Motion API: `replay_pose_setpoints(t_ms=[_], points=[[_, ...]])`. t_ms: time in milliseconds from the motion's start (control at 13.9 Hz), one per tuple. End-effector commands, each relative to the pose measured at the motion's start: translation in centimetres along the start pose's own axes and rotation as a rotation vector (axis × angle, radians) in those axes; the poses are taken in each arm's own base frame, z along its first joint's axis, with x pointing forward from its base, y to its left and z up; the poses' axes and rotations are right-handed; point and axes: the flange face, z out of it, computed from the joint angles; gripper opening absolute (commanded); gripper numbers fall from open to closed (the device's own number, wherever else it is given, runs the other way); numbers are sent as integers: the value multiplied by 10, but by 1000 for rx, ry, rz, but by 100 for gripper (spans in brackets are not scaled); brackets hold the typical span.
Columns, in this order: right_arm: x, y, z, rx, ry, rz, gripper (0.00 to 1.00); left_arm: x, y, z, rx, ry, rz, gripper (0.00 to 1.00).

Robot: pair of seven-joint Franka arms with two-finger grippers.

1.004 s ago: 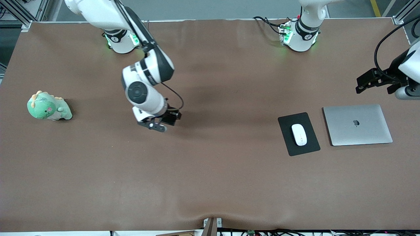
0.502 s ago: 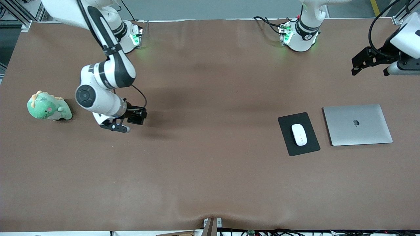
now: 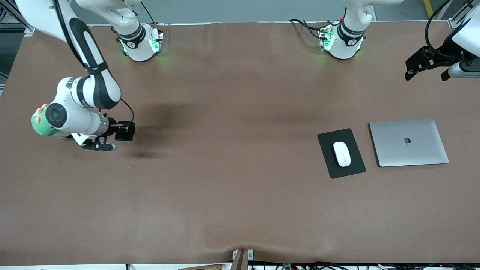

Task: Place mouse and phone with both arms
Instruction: 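Carry the black phone with the right gripper beside the green plush toy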

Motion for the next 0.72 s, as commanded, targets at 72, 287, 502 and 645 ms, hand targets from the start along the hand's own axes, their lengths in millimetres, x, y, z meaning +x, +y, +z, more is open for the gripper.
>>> replay_pose_setpoints(t_ms=[72, 287, 502, 645], points=[[-19, 24, 15, -36, 35, -23, 0, -3, 13, 1, -2, 10, -2, 100], [-19, 55, 23, -47, 60, -65, 0, 3, 18, 8, -2, -1, 0, 100], [-21, 71, 37, -48, 59, -58, 0, 6, 18, 11, -2, -7, 0, 100], [-26, 75, 56, -52, 94, -57, 0, 8, 18, 13, -2, -12, 0, 100]])
